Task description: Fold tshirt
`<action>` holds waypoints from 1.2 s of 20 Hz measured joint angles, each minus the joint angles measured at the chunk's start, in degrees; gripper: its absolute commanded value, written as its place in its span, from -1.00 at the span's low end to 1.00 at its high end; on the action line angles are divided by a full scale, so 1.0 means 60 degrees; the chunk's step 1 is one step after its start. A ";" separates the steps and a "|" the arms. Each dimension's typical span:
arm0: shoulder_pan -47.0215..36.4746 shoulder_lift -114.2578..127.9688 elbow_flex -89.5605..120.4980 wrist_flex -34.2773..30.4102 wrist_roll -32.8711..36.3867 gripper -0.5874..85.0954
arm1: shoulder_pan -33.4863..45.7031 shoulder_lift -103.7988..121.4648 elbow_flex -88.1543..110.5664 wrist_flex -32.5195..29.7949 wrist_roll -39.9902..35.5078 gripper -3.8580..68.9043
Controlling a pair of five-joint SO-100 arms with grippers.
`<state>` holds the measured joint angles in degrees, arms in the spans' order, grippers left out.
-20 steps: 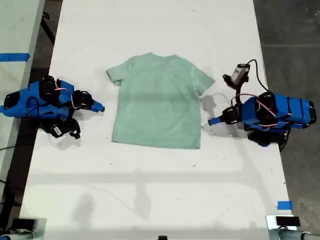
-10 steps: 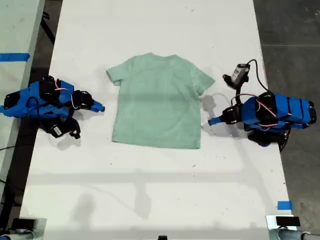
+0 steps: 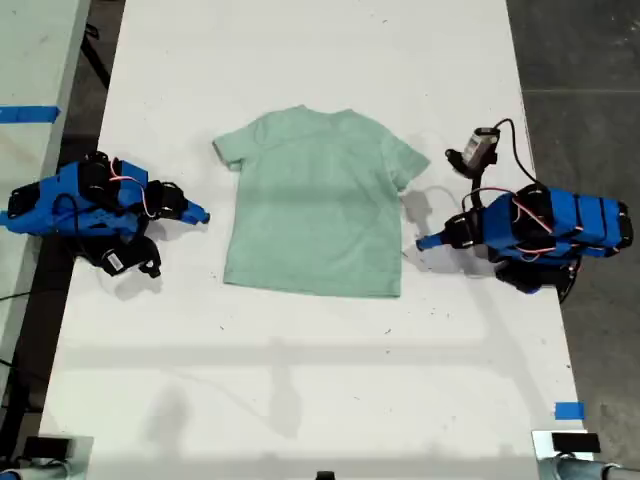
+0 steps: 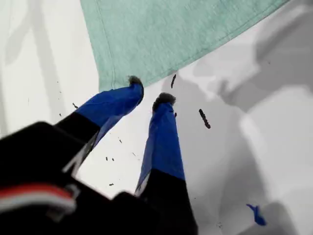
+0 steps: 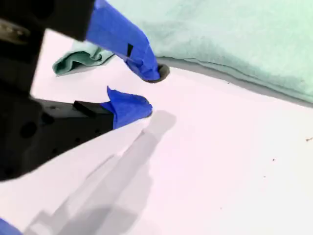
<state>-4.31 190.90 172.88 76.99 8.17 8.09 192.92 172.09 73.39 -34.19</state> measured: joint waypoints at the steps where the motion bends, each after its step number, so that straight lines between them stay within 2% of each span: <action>1: 0.0000 0.0000 0.0000 0.0000 0.0000 -0.84 | 0.0015 0.0000 0.0000 0.0000 0.0000 -0.71; 5: 0.0000 0.0000 0.0000 0.0000 0.0000 -0.84 | 0.0103 0.0000 0.0000 0.0000 0.0132 -0.71; 10: 0.0000 0.0000 0.0000 0.0000 0.0000 -0.83 | 0.0088 0.0000 0.0000 0.0000 0.4072 -0.70; 11: 0.0000 0.0000 0.0000 0.0000 0.0000 -0.60 | 0.0103 0.0000 0.0000 0.0000 0.5098 -0.70; 14: 0.0000 0.0000 0.0000 0.0000 0.0000 -0.24 | 0.0088 0.0015 0.0000 0.0000 0.7485 -0.68; 17: 0.0000 0.0000 0.0000 -0.0073 0.0029 -0.33 | 0.0366 0.0044 0.0000 -0.0088 0.8892 -0.89; 18: 0.0000 -0.0015 0.0000 -0.0103 0.0044 -0.63 | 0.0513 0.0088 0.0000 -0.0234 0.8862 -0.89; 19: 0.0015 -0.0015 0.0000 -0.0103 0.0044 -0.58 | 0.0630 0.0132 0.0000 -0.0278 0.8643 -0.89; 21: 0.0234 -0.0015 0.0000 -0.0059 0.0015 -0.67 | 0.0937 0.0088 0.0000 -0.0293 0.8628 -0.89; 22: 0.0278 -0.0015 0.0000 -0.0059 0.0015 -0.66 | 0.1025 0.0073 0.0000 -0.0410 0.8174 -0.89; 24: 0.0234 -0.0015 0.0000 -0.0146 0.0029 -0.98 | 0.1040 0.0073 -0.0015 -0.0469 0.6929 -0.88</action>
<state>-2.90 190.81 172.88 76.11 8.35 14.33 193.36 172.00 70.58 7.38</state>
